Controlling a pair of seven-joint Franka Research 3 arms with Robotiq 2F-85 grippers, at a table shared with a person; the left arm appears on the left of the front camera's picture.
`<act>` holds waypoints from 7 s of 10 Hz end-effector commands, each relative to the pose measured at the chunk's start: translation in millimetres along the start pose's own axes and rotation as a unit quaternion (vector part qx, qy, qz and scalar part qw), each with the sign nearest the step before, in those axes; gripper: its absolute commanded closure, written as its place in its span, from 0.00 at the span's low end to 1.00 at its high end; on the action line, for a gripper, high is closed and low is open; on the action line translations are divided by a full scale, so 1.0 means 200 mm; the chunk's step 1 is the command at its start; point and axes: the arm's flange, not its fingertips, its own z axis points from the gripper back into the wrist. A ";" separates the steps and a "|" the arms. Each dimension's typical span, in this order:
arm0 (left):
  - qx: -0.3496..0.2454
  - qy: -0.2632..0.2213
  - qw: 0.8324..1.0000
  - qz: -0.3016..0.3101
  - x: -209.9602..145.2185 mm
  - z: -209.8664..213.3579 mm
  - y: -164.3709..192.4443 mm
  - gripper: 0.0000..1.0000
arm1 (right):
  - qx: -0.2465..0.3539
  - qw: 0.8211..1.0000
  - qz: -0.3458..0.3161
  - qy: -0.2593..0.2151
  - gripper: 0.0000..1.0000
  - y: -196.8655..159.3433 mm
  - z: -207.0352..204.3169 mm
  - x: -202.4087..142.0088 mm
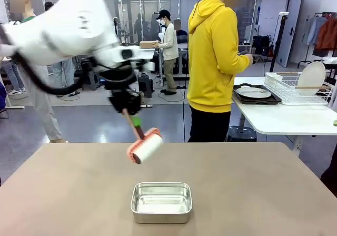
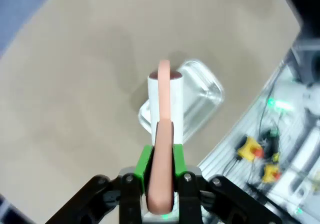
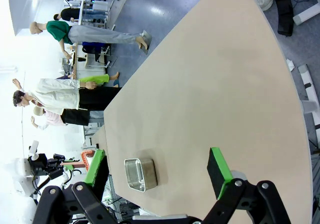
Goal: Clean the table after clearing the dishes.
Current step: When the right (or left) Handle tray is removed, use the right hand (or left hand) to clean the right (or left) side of the table with the Lint Roller, then place the Lint Roller back on top of the Airtight Container.
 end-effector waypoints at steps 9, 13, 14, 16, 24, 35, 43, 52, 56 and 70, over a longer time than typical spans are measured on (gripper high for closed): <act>0.035 -0.137 0.949 0.280 -0.55 0.09 0.39 1.00 | -0.004 1.000 0.003 0.005 0.00 0.00 0.01 -0.01; -0.057 -0.130 0.954 0.265 -0.49 -0.09 0.59 0.78 | -0.004 1.000 0.003 0.005 0.00 0.00 0.01 -0.01; -0.074 -0.130 0.952 0.267 -0.49 -0.17 0.66 0.78 | -0.004 1.000 0.003 0.005 0.00 0.00 0.01 -0.01; -0.115 -0.129 0.947 0.270 -0.55 -0.29 0.74 0.78 | -0.004 1.000 0.003 0.005 0.00 0.00 0.01 -0.01; -0.188 -0.093 0.935 0.287 -0.64 -0.72 1.05 0.78 | -0.004 1.000 0.003 0.005 0.00 0.00 0.01 -0.01; -0.070 -0.005 0.915 0.398 -1.04 -0.64 1.41 0.78 | -0.004 1.000 0.003 0.005 0.00 0.00 0.01 -0.01; 0.094 0.016 0.909 0.407 -1.16 -0.25 1.36 0.78 | -0.004 1.000 0.003 0.005 0.00 0.00 0.01 -0.01; 0.095 -0.057 0.945 0.308 -1.02 0.17 0.99 0.78 | -0.004 1.000 0.003 0.005 0.00 0.00 0.01 -0.01; 0.095 -0.057 0.945 0.308 -1.02 0.17 0.99 0.78 | -0.004 1.000 0.003 0.005 0.00 0.00 0.01 -0.01; 0.126 0.088 0.949 -0.275 0.01 -0.10 -0.27 0.78 | -0.004 1.000 0.003 0.005 0.00 0.00 0.01 -0.01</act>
